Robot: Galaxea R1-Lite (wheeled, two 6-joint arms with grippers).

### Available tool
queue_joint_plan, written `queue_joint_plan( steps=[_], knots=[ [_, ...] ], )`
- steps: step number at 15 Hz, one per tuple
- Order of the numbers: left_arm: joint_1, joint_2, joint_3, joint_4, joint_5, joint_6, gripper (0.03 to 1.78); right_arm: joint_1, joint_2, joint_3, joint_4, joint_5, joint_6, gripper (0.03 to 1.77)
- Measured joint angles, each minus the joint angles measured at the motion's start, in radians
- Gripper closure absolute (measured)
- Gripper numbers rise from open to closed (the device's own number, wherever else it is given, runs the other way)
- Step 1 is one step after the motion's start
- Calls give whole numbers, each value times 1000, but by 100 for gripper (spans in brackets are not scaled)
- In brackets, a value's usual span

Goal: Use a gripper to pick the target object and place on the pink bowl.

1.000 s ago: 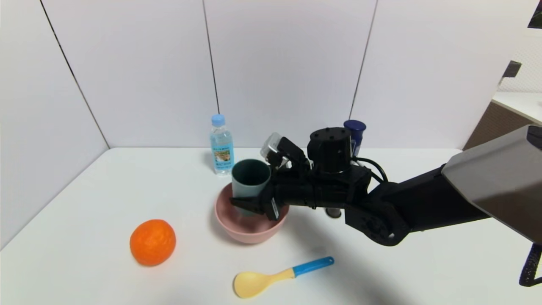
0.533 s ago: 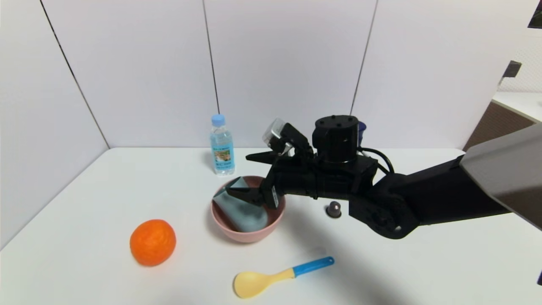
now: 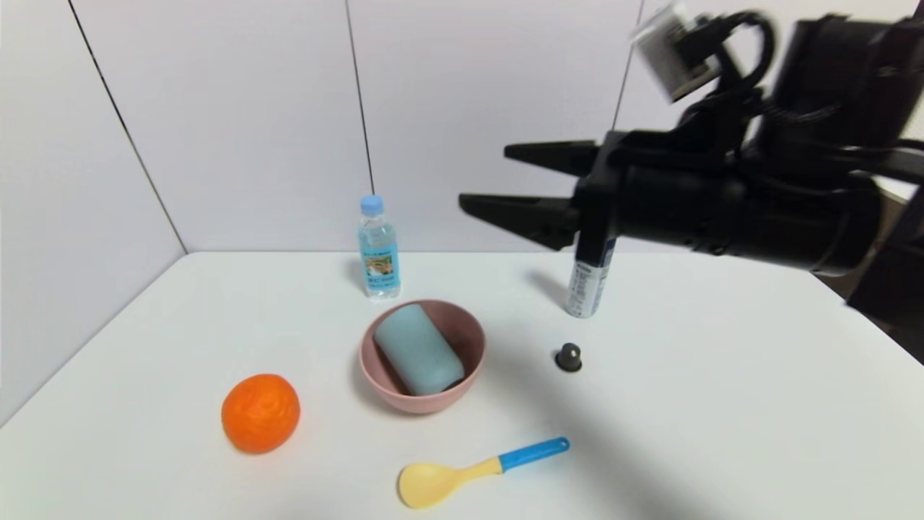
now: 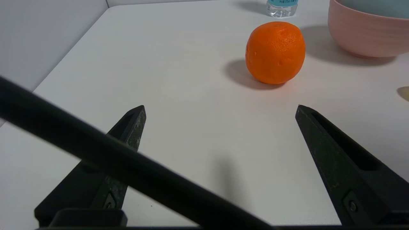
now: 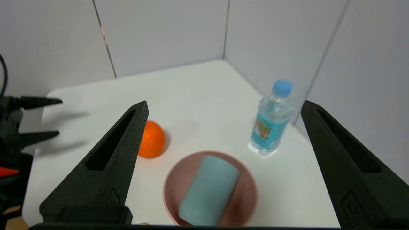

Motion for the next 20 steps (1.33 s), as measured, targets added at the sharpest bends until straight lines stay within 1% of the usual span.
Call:
queue_joint_plan(
  steps=[1, 2, 4, 5, 6, 7, 8, 10, 11, 12, 13, 14, 16, 18, 20],
  knots=[
    [0, 0, 0, 0, 0, 0, 12, -32, -70, 18, 10, 1, 9, 14],
    [0, 0, 0, 0, 0, 0, 12, -83, -143, 50, 19, 1, 13, 13],
    [0, 0, 0, 0, 0, 0, 12, -197, -277, 151, 55, 0, 13, 12],
    [0, 0, 0, 0, 0, 0, 12, -261, -349, 217, 94, -6, 11, 12],
    [0, 0, 0, 0, 0, 0, 12, -309, -416, 282, 147, -25, 8, 12],
    [0, 0, 0, 0, 0, 0, 12, -346, -481, 337, 215, -68, 6, 11],
    [0, 0, 0, 0, 0, 0, 12, -375, -549, 380, 305, -152, 4, 11],
    [0, 0, 0, 0, 0, 0, 12, -418, -667, 459, 498, -367, 0, 11],
    [0, 0, 0, 0, 0, 0, 12, -440, -727, 517, 575, -469, 0, 11],
    [0, 0, 0, 0, 0, 0, 12, -457, -786, 571, 612, -532, 1, 11],
    [0, 0, 0, 0, 0, 0, 12, -470, -850, 630, 625, -554, 2, 11],
    [0, 0, 0, 0, 0, 0, 12, -480, -928, 695, 628, -541, 2, 11],
    [0, 0, 0, 0, 0, 0, 12, -490, -1082, 813, 628, -492, 2, 11],
    [0, 0, 0, 0, 0, 0, 12, -497, -1206, 941, 578, -458, 0, 10],
    [0, 0, 0, 0, 0, 0, 12, -501, -1264, 1072, 484, -444, -2, 10]
  ],
)
